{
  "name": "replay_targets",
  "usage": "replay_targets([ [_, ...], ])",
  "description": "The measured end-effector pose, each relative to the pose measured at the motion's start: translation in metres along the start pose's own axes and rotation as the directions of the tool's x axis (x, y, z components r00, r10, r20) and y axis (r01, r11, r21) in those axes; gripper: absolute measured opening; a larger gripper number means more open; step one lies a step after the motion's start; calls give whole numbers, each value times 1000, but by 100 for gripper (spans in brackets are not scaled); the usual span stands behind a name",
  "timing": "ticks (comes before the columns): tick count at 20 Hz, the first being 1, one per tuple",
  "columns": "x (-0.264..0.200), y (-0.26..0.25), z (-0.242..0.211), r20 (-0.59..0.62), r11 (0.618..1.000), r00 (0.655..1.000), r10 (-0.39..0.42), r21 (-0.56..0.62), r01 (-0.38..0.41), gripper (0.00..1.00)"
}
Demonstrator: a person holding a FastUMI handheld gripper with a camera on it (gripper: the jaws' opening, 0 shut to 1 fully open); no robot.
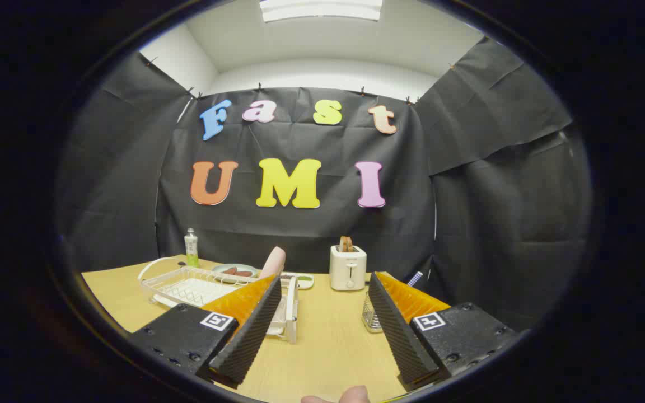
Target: Take the plate from the dish rack, then take the spoon from the basket and place it into the plate.
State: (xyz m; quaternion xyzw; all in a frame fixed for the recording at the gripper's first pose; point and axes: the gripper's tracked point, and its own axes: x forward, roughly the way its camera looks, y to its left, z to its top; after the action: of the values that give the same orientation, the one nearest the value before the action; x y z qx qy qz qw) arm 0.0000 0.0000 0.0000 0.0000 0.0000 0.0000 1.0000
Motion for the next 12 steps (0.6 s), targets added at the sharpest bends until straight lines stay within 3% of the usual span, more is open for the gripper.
replay_targets([
  [12,0,0,5,7,1000,1000,2,-5,-2,100],
])
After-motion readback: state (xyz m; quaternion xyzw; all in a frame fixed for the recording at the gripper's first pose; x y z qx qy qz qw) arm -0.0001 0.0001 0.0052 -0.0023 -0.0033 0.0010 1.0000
